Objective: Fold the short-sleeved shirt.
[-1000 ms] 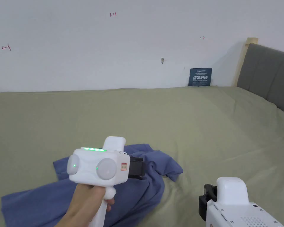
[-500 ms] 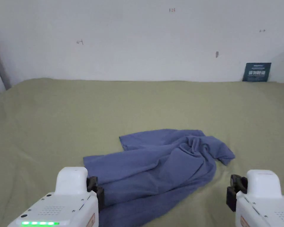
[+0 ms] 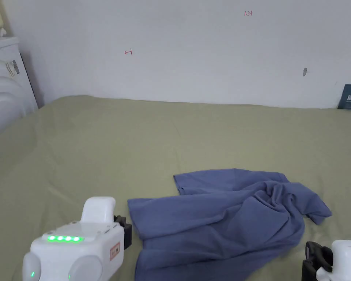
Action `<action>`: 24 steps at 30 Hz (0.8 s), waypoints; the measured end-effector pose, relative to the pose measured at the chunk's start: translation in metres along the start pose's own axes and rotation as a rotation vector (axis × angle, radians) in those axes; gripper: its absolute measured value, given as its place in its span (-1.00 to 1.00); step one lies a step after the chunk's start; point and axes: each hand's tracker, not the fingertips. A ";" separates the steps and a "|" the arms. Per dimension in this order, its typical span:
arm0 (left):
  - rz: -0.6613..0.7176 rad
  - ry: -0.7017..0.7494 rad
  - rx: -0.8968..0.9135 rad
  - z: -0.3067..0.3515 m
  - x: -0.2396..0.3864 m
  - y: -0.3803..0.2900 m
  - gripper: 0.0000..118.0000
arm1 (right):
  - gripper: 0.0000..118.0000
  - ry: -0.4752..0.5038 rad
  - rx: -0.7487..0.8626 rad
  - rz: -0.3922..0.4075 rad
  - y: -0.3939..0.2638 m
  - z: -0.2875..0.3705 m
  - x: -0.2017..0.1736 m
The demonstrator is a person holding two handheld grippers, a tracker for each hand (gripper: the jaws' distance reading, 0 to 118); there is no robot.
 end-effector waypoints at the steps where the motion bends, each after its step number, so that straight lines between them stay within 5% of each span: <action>1: -0.030 -0.006 -0.057 -0.024 -0.003 0.011 -1.00 | -0.99 0.003 -0.008 0.001 -0.001 -0.005 0.002; 7: 0.007 -0.030 -0.261 -0.127 -0.013 0.067 -0.99 | -0.99 -0.018 -0.048 -0.007 -0.007 -0.030 0.012; 8: -0.061 -0.009 -0.270 -0.140 -0.010 0.072 -0.66 | -0.99 -0.026 -0.057 -0.006 -0.008 -0.035 0.013; 10: -0.121 0.002 -0.272 -0.150 -0.002 0.077 0.66 | -0.99 -0.028 -0.072 -0.013 -0.010 -0.042 0.017; 11: -0.121 -0.023 -0.325 -0.162 0.001 0.078 1.00 | -0.99 -0.032 -0.080 -0.020 -0.012 -0.046 0.019; 15: -0.112 0.050 -0.354 -0.154 0.022 0.074 0.92 | -0.99 -0.039 -0.098 -0.029 -0.016 -0.052 0.025; 20: -0.130 0.044 -0.390 -0.154 0.024 0.069 0.53 | -0.99 -0.047 -0.104 -0.029 -0.017 -0.052 0.032; 21: -0.148 0.003 -0.393 -0.149 0.028 0.070 0.33 | -0.99 -0.051 -0.109 -0.038 -0.016 -0.054 0.035; 22: -0.168 0.001 -0.377 -0.153 0.024 0.071 -0.07 | -0.99 -0.053 -0.116 -0.058 -0.014 -0.057 0.040; 23: -0.181 0.003 -0.370 -0.150 0.028 0.072 -0.75 | -0.99 -0.056 -0.120 -0.083 -0.011 -0.060 0.044; 24: -0.184 -0.006 -0.369 -0.150 0.029 0.072 -0.92 | -0.99 -0.054 -0.120 -0.083 -0.006 -0.065 0.049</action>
